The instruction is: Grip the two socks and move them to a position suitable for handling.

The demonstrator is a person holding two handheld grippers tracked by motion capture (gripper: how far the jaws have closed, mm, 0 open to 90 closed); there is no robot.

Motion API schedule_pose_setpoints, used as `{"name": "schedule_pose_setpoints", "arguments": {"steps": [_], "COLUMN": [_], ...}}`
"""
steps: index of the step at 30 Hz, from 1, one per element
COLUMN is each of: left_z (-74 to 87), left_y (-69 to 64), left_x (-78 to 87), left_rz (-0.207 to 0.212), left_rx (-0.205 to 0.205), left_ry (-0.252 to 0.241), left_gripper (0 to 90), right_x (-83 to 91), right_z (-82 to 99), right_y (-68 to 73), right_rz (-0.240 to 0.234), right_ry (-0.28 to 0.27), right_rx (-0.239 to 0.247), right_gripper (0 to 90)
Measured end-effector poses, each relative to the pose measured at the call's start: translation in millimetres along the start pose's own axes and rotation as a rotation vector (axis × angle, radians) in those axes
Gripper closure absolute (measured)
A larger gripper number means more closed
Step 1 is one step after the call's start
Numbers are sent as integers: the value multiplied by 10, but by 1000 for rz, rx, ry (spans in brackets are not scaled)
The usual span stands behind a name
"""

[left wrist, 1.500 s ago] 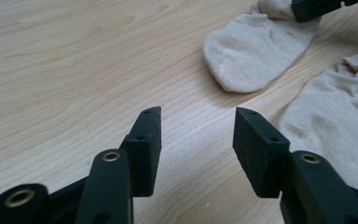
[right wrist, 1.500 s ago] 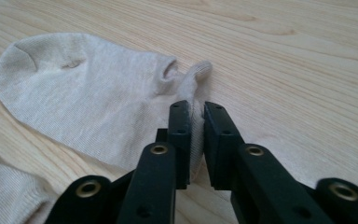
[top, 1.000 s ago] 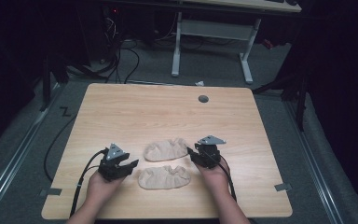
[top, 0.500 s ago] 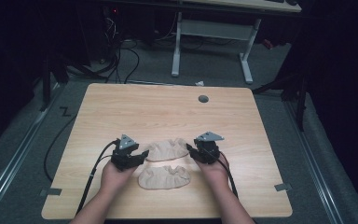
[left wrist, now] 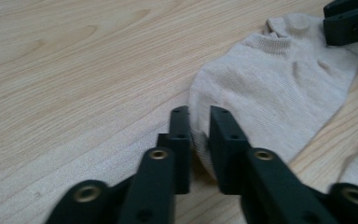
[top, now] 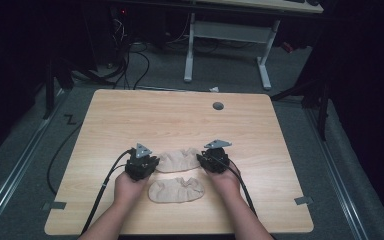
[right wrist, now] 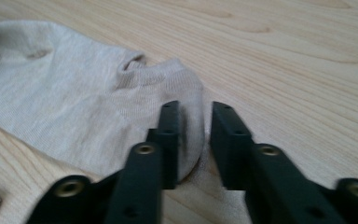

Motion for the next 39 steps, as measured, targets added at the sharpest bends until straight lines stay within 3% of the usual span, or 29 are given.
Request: {"name": "schedule_pose_setpoints", "arguments": {"steps": [4,11,20,26,39], "left_z": [6,-59,-82,-101,8], "left_y": [-22,-71,-80,-106,-297], "left_x": [-2,88,196,293,742], "left_rz": [-4,4,-3,14,79], "left_rx": [-11,-12,-27,-24,-57], "left_ry": [-6,-51,-74,-99,-107], "left_gripper": [869,872,875,877,878], "right_x": [-9,73,204,300,803], "right_z": [11,-32,-67,-82,-32], "right_y": [17,22,87,153,455], "right_rz": [-7,4,6,-1,-50], "right_ry": [8,-36,-102,-134,-224], "right_rx": [8,9,21,36,111], "right_gripper": [856,861,861,861,861]}}
Point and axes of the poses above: each handheld gripper's, and its own axes: x roughly backward along the jaws, z roughly out of its underside, y roughly to its left, the point moved 7 cm from there along -x, roughly forward along the jaws, and after that the axes turned 4 degrees about z, right-handed, at the moved point
